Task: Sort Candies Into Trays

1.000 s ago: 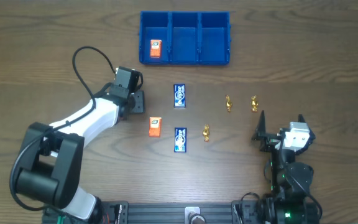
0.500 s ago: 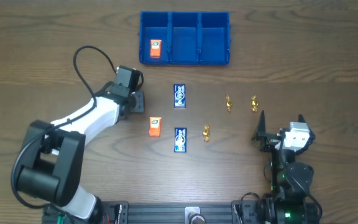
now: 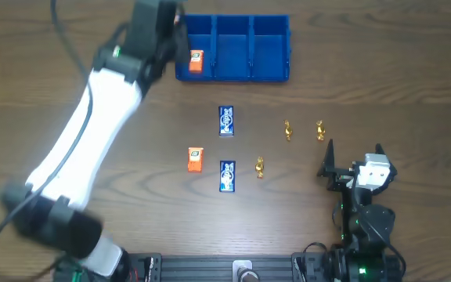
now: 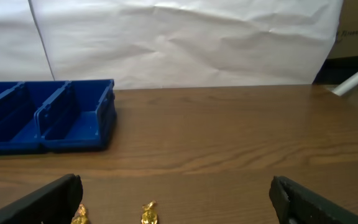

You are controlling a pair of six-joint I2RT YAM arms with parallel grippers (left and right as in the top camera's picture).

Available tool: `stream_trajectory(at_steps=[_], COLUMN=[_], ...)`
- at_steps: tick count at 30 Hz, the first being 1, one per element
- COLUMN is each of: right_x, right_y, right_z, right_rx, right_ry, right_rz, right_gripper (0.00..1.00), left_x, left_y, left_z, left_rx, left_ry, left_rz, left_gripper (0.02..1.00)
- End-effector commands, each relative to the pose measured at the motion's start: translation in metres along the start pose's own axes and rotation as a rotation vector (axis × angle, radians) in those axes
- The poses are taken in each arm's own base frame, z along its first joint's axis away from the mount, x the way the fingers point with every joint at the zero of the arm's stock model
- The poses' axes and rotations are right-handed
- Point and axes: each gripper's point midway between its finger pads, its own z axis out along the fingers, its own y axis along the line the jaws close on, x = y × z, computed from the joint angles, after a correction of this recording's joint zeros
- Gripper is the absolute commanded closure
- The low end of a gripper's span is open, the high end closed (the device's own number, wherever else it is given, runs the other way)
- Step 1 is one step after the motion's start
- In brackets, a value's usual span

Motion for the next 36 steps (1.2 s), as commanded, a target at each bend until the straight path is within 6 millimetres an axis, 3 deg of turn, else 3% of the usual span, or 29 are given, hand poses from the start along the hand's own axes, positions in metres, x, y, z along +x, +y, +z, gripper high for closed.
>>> stream_trajectory(at_steps=[1,6,11,14,15,17,21,24,26,27,28,29,32,36], right_x=[0.001,0.001,0.001,0.001,0.001,0.001,0.001,0.001,0.001,0.001,0.001,0.001,0.001,0.001], right_y=[-0.001,-0.001,-0.001,-0.001,-0.001,-0.001,-0.001,-0.001,-0.001,-0.001,-0.001,-0.001,-0.001,-0.001], right_z=[0.0,0.0,0.0,0.0,0.0,0.0,0.0,0.0,0.0,0.0,0.0,0.0,0.0,0.0], right_rx=[0.002,0.002,0.002,0.002,0.002,0.002,0.002,0.002,0.002,0.002,0.002,0.002,0.002,0.002], right_ry=[0.001,0.001,0.001,0.001,0.001,0.001,0.001,0.001,0.001,0.001,0.001,0.001,0.001,0.001], right_rz=[-0.015,-0.015,-0.015,-0.015,-0.015,-0.015,-0.015,-0.015,-0.015,-0.015,-0.015,-0.015,-0.015,-0.015], right_gripper=[0.001,0.001,0.001,0.001,0.001,0.001,0.003,0.001,0.001,0.001,0.001,0.001,0.001,0.001], left_x=[0.011,0.042,0.046,0.044,0.041,0.032,0.002,0.015,0.061,0.102,0.174,0.203,0.258,0.306], left_y=[-0.009,-0.008,-0.007,-0.006,-0.006,-0.008,-0.019,-0.022,-0.021,-0.016,-0.002,0.005,0.017,0.026], left_z=[0.06,0.101,0.106,0.106,0.104,0.095,0.031,-0.024,-0.047,-0.049,-0.038,-0.03,-0.012,-0.004], left_rx=[-0.037,-0.052,-0.057,-0.055,-0.05,-0.04,0.011,0.031,0.058,0.057,0.036,0.018,0.004,-0.009], left_ry=[0.134,0.222,0.235,0.231,0.223,0.196,0.068,-0.027,-0.009,0.041,0.138,0.18,0.24,0.299], left_rz=[0.015,0.014,0.016,0.016,0.014,0.01,0.005,-0.013,-0.02,-0.026,-0.04,-0.042,-0.033,-0.017], left_gripper=[0.752,0.744,0.706,0.476,0.356,0.275,0.253,0.255,0.251,0.251,0.261,0.268,0.268,0.272])
